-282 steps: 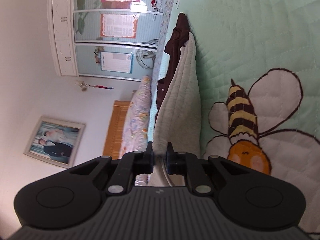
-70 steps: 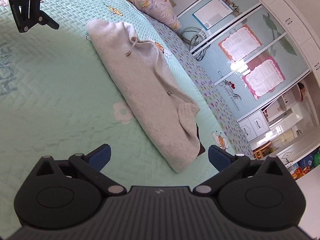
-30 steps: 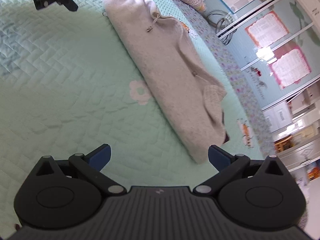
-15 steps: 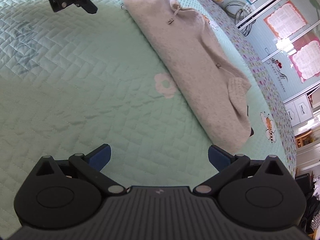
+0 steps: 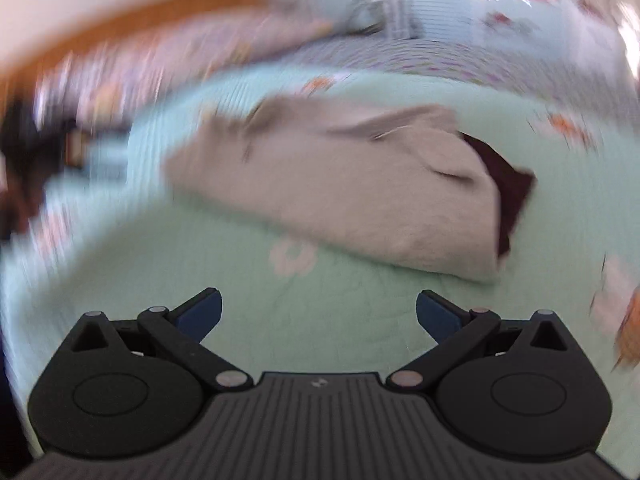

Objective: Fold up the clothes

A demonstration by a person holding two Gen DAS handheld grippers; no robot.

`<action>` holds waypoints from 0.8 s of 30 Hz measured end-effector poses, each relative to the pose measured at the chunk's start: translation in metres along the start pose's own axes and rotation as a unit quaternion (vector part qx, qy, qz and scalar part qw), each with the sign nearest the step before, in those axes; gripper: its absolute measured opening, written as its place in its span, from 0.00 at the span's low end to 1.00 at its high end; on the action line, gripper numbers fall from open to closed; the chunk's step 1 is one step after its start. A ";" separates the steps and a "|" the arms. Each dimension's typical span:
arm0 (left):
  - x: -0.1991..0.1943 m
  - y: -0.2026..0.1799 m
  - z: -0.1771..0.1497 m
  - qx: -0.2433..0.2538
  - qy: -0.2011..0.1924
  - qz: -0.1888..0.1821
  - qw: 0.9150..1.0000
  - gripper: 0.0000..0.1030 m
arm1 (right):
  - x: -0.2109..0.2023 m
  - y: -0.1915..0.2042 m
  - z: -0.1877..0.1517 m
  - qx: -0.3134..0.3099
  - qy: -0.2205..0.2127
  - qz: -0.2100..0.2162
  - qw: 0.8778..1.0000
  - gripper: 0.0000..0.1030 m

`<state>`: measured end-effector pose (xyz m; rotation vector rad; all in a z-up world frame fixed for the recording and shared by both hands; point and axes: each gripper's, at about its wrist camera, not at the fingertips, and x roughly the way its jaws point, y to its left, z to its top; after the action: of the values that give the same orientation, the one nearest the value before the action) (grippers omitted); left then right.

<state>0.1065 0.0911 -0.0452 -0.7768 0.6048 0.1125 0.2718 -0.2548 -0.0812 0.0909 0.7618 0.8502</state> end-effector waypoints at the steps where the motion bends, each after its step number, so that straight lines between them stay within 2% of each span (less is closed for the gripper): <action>1: 0.005 0.008 0.002 -0.024 0.009 0.001 1.000 1.00 | -0.005 -0.021 -0.001 0.070 -0.022 0.023 0.997 1.00; 3: 0.017 0.024 0.001 -0.074 0.019 -0.015 0.997 1.00 | -0.009 -0.053 -0.008 0.183 -0.061 0.063 0.979 1.00; 5: 0.026 0.031 -0.002 -0.095 0.010 -0.037 0.995 1.00 | -0.010 -0.071 -0.016 0.250 -0.094 0.086 0.960 1.00; 7: 0.034 0.034 -0.004 -0.102 -0.003 -0.044 0.994 1.00 | -0.006 -0.084 -0.021 0.297 -0.114 0.102 0.943 1.00; 10: 0.053 0.037 -0.008 -0.118 -0.004 -0.047 0.992 1.00 | 0.009 -0.095 -0.021 0.340 -0.120 0.111 0.926 1.00; 15: 0.081 0.037 -0.011 -0.131 -0.009 -0.039 0.991 1.00 | 0.038 -0.102 -0.017 0.377 -0.115 0.063 0.917 1.00; 20: 0.104 0.032 -0.001 -0.147 -0.021 -0.039 0.988 1.00 | 0.061 -0.097 -0.002 0.389 -0.116 0.002 0.914 1.00; 24: 0.118 0.033 0.008 -0.167 -0.030 -0.043 0.985 1.00 | 0.075 -0.097 0.007 0.398 -0.124 -0.021 0.909 1.00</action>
<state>0.1969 0.1060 -0.1265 -1.1197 0.4989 0.1599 0.3702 -0.2660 -0.1539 0.8922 0.8252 0.4270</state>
